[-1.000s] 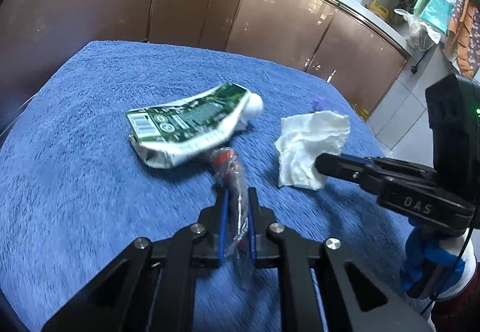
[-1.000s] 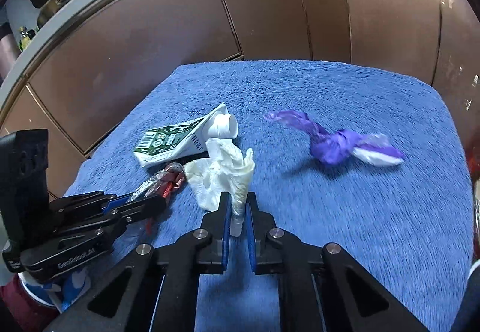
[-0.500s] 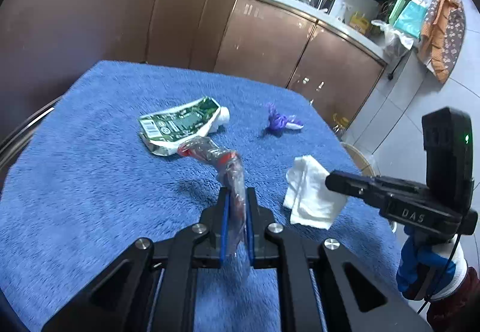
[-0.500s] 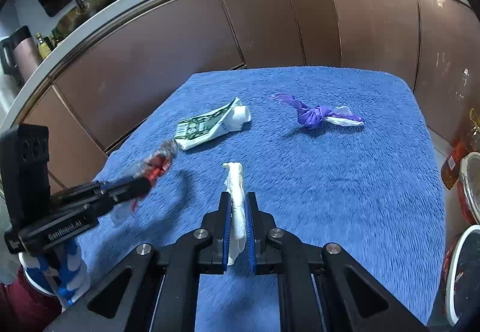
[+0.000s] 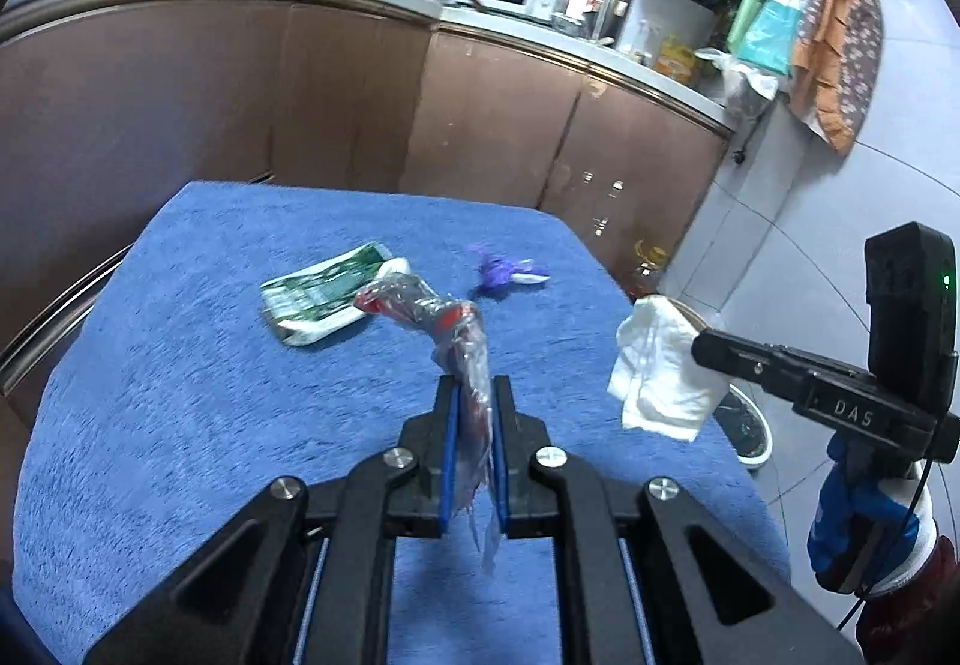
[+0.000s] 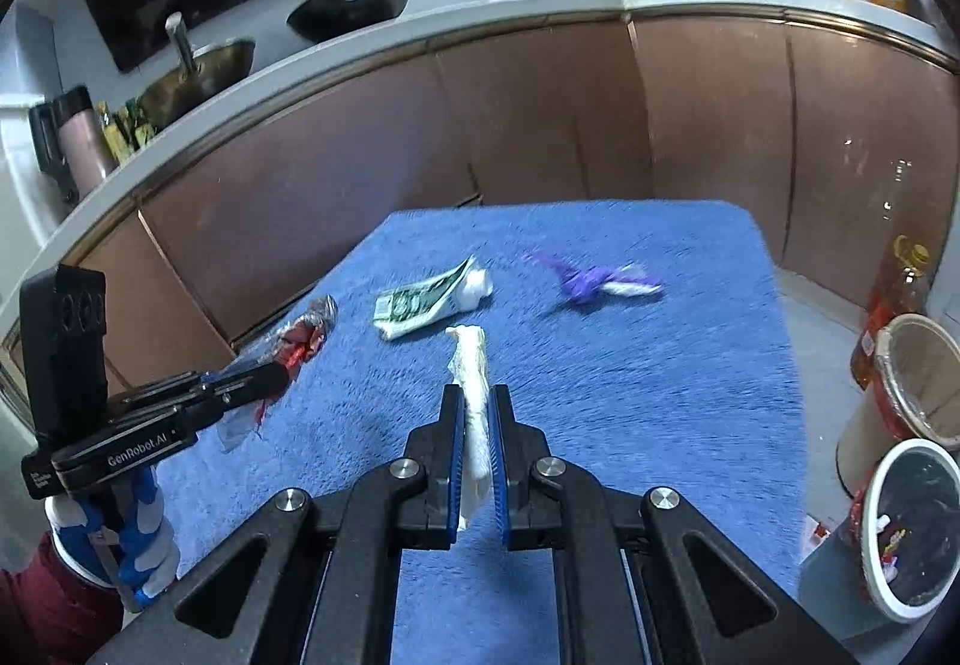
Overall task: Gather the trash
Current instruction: 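Carry the packet and tissue toward the white-rimmed bin with both tools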
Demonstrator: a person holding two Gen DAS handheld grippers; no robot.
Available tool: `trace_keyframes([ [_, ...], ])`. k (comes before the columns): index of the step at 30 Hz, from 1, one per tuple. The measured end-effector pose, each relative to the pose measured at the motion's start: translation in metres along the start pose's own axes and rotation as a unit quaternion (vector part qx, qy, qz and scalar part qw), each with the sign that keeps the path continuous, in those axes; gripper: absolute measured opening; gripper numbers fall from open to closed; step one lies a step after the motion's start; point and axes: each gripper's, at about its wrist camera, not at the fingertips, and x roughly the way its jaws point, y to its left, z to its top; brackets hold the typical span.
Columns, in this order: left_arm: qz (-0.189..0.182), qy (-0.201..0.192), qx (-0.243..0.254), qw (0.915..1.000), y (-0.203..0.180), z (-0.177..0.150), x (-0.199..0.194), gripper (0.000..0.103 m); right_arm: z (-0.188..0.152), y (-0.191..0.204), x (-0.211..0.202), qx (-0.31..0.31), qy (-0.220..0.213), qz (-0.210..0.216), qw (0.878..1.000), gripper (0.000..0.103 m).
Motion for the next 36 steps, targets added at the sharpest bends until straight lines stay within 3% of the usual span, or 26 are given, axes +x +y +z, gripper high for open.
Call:
trace_keyframes([
  [9, -0.043, 0.026, 0.076, 0.9958, -0.084, 0.024, 0.036, 0.009, -0.001, -0.059, -0.055, 0.058, -0.059, -0.039, 0.996, 0.008],
  [15, -0.091, 0.058, 0.151, 0.9826, -0.169, 0.038, 0.087, 0.009, -0.012, -0.118, -0.097, 0.116, -0.095, -0.093, 0.984, 0.008],
  [26, -0.190, 0.121, 0.232, 0.9462, -0.336, 0.042, 0.199, 0.009, -0.053, -0.233, -0.149, 0.205, -0.105, -0.261, 0.937, 0.008],
  [36, -0.234, 0.178, 0.233, 0.9272, -0.409, 0.034, 0.290, 0.009, -0.079, -0.310, -0.155, 0.252, -0.082, -0.339, 0.903, 0.009],
])
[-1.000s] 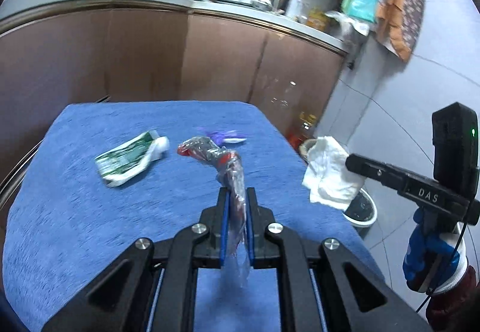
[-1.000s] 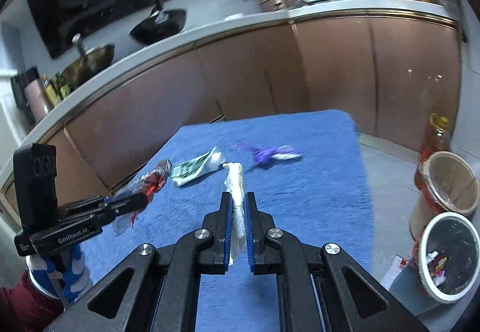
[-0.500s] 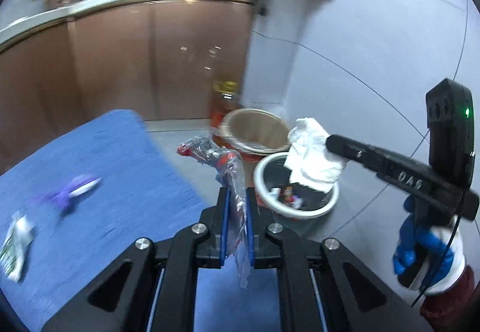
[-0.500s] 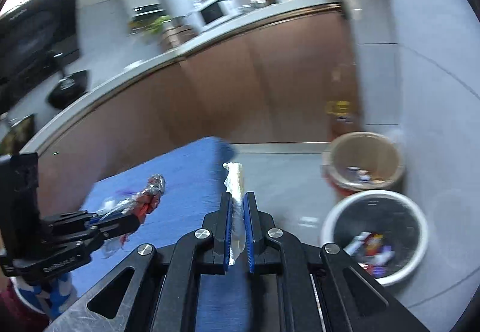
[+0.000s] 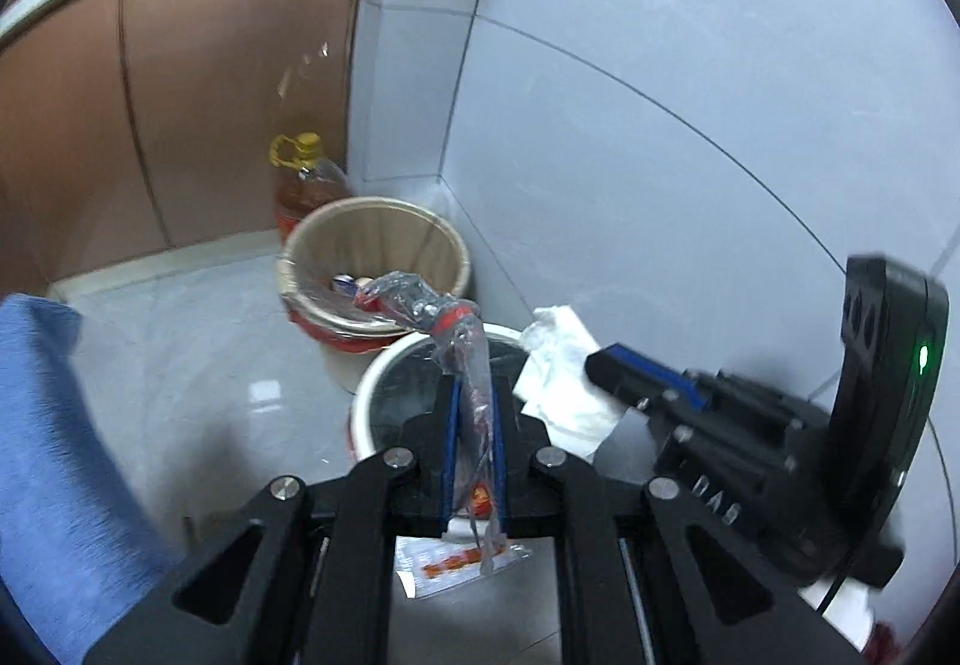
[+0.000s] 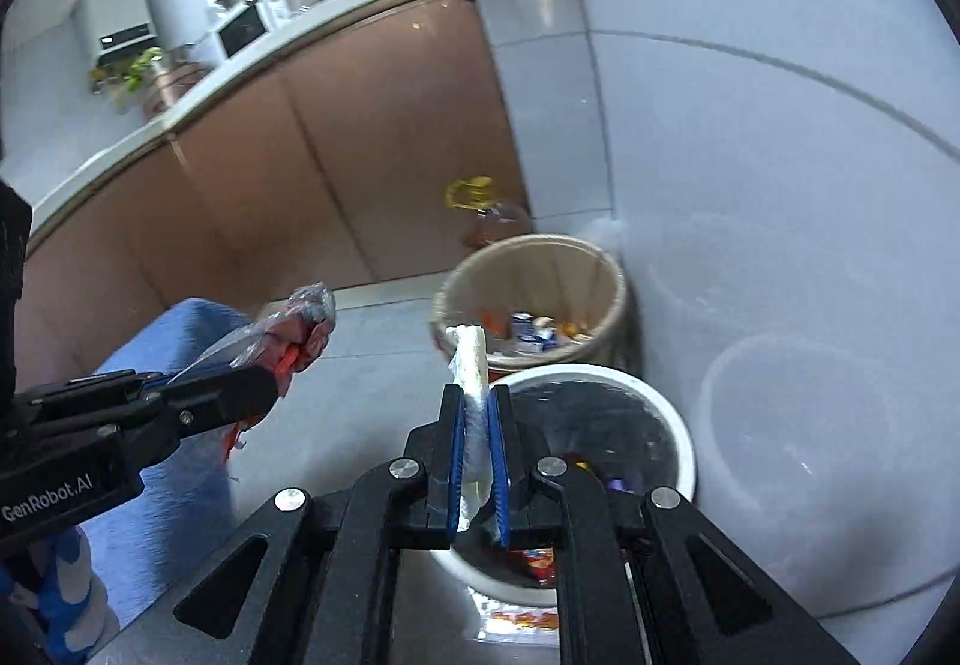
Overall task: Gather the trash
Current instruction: 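Carry the packet and tissue toward the white-rimmed bin with both tools, then open both tools over the white-rimmed bin to drop packet and tissue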
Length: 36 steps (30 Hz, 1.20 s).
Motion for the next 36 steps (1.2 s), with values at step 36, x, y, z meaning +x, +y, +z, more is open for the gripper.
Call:
trace_keyframes([
  [36, 0.022, -0.038, -0.045, 0.9980, 0.025, -0.011, -0.060, 0.034, -0.001, 0.031, -0.040, -0.004, -0.025, 0.000, 1.000, 0.041],
])
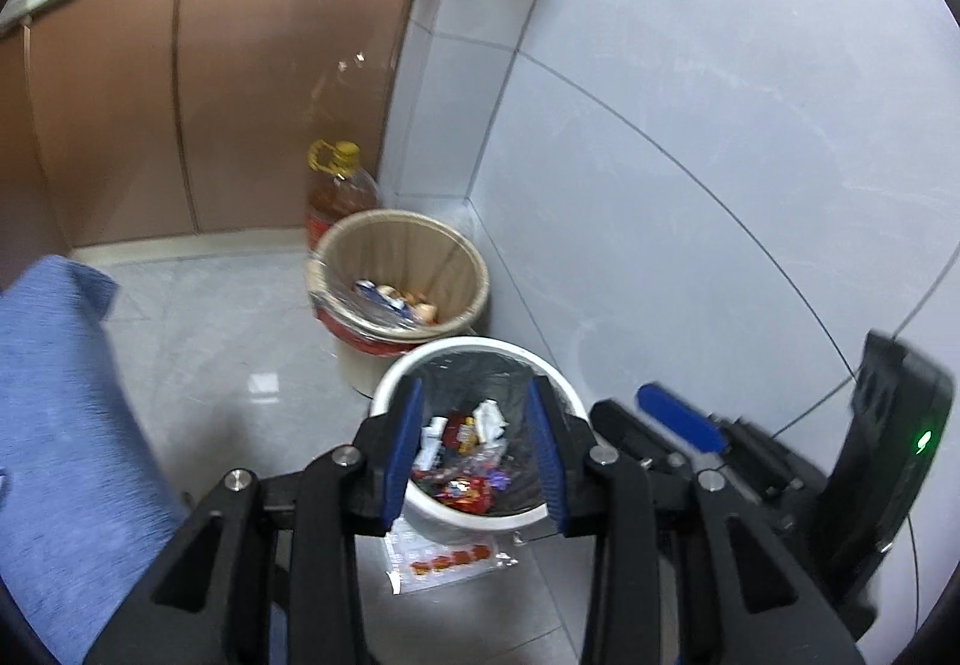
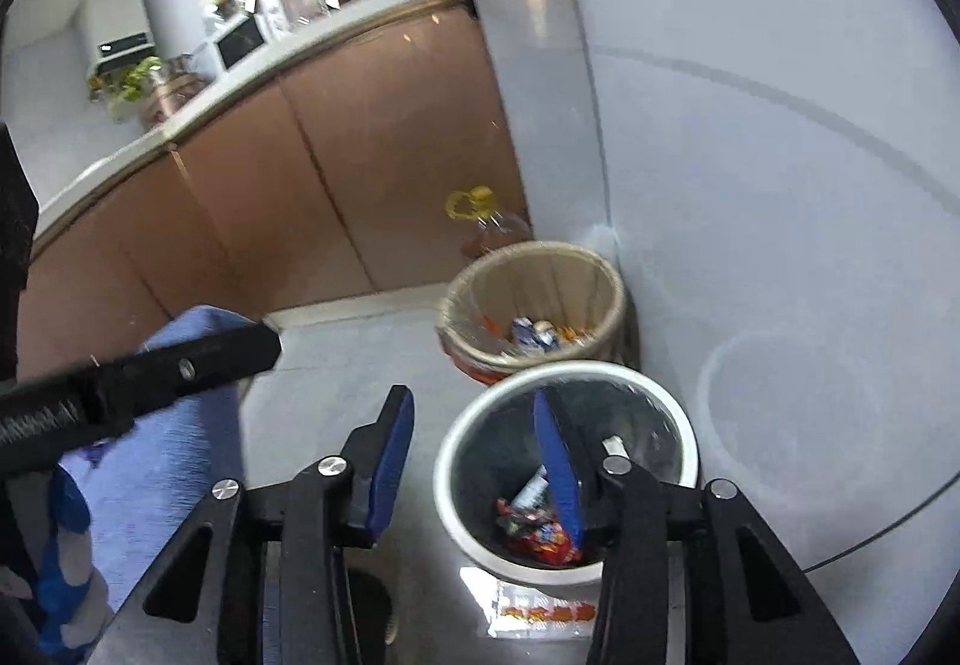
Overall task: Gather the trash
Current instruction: 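Open both tools over the white-rimmed bin to drop packet and tissue, then move both open tools back over the remaining trash on the towel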
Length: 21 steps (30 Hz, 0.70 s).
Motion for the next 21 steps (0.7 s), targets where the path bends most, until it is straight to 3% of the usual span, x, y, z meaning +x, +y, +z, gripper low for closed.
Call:
trace_keyframes([
  [8, 0.044, -0.051, -0.010, 0.9977, 0.020, -0.024, -0.079, 0.035, 0.014, 0.050, -0.050, -0.046, -0.048, 0.049, 0.997, 0.042],
  [15, 0.085, -0.100, -0.016, 0.9912, 0.031, -0.046, -0.147, 0.035, 0.021, 0.092, -0.087, -0.089, -0.085, 0.093, 0.988, 0.050],
  [17, 0.095, -0.113, -0.018, 0.9889, 0.035, -0.053, -0.165, 0.039, 0.021, 0.104, -0.096, -0.101, -0.090, 0.108, 0.985, 0.051],
  [19, 0.107, -0.131, -0.022, 0.9854, 0.038, -0.061, -0.186, 0.056, 0.021, 0.116, -0.104, -0.115, -0.095, 0.122, 0.981, 0.052],
  [21, 0.116, -0.146, -0.023, 0.9822, 0.040, -0.069, -0.205, 0.056, 0.020, 0.127, -0.112, -0.124, -0.100, 0.135, 0.978, 0.054],
])
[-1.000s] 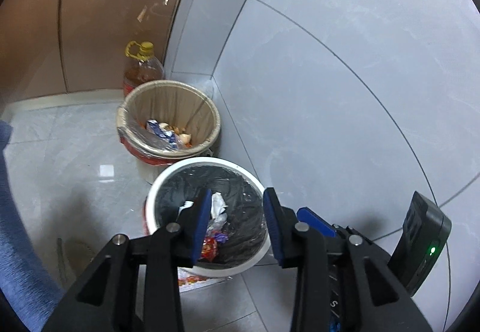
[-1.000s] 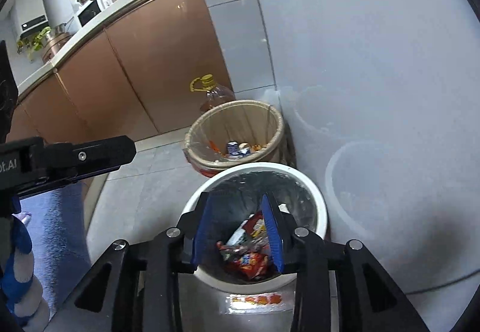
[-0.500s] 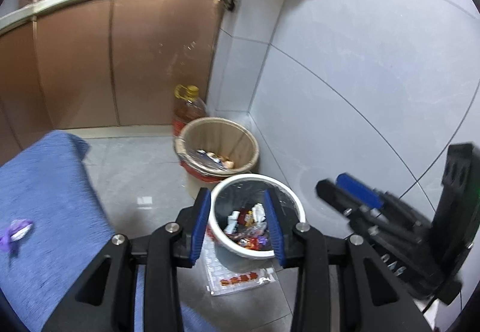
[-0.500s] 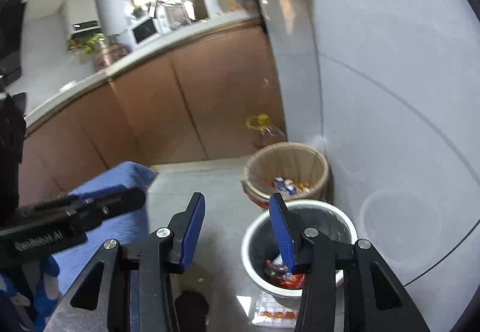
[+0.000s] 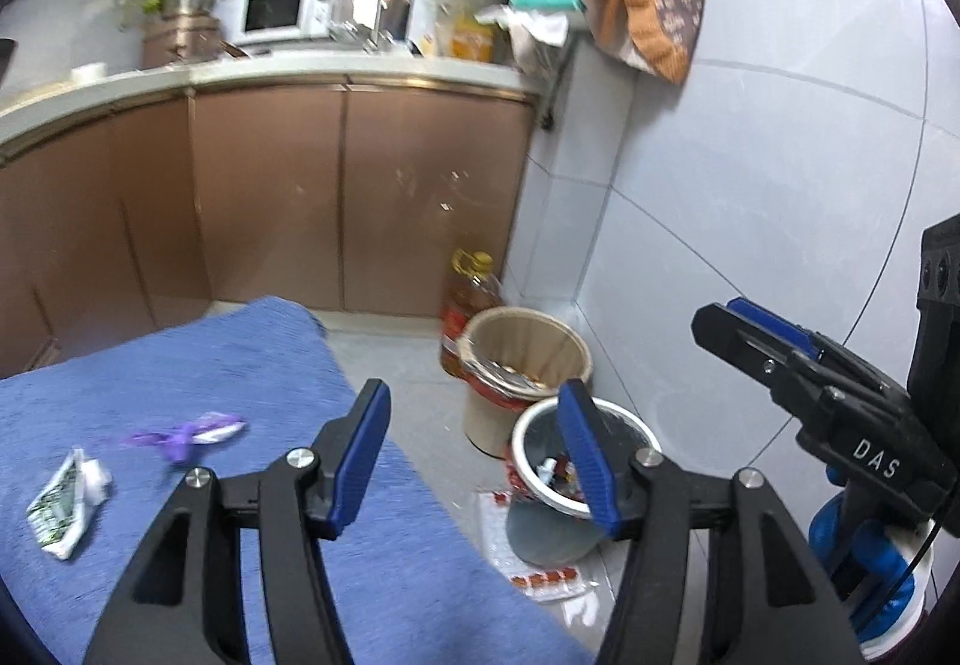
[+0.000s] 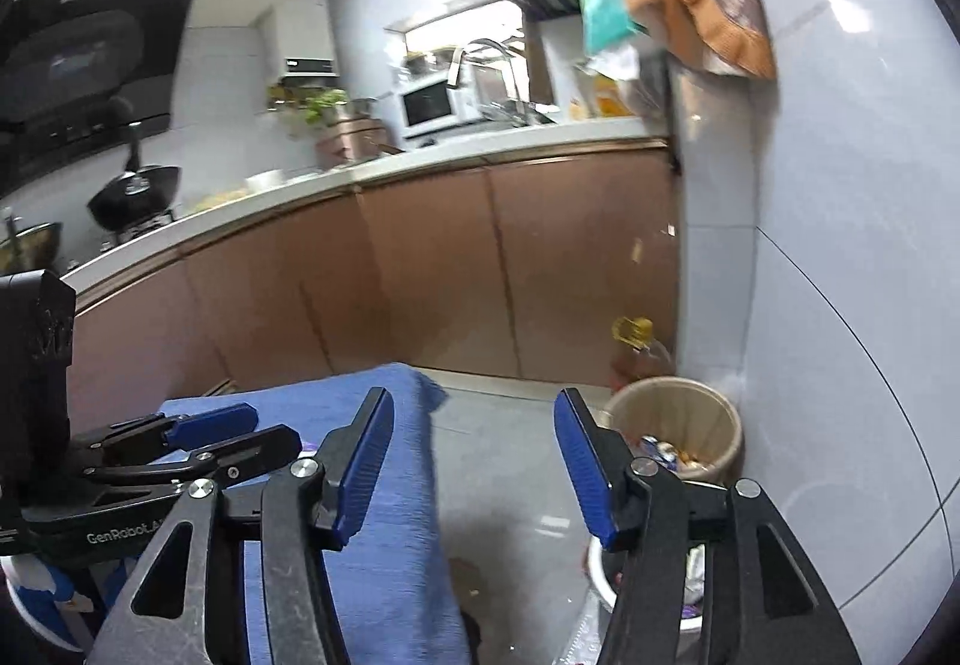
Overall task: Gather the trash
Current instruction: 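Move both open tools back over the remaining trash on the towel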
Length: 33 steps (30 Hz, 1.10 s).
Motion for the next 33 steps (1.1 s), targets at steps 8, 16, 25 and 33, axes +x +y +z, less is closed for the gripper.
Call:
trace_keyframes([
  [8, 0.027, -0.044, -0.010, 0.9986, 0.030, -0.013, -0.075, 0.056, 0.005, 0.045, -0.011, -0.037, -0.007, 0.043, 0.998, 0.056],
  [16, 0.086, -0.078, -0.030, 0.9928, 0.062, -0.031, -0.127, 0.057, 0.004, 0.091, -0.025, -0.071, -0.015, 0.064, 0.995, 0.077],
  [25, 0.145, -0.111, -0.068, 0.9807, 0.098, -0.058, -0.173, 0.057, 0.000, 0.125, -0.035, -0.099, -0.019, 0.081, 0.992, 0.094],
  [33, 0.168, -0.135, -0.096, 0.9718, 0.129, -0.083, -0.207, 0.057, 0.000, 0.140, -0.039, -0.115, -0.027, 0.100, 0.988, 0.103],
])
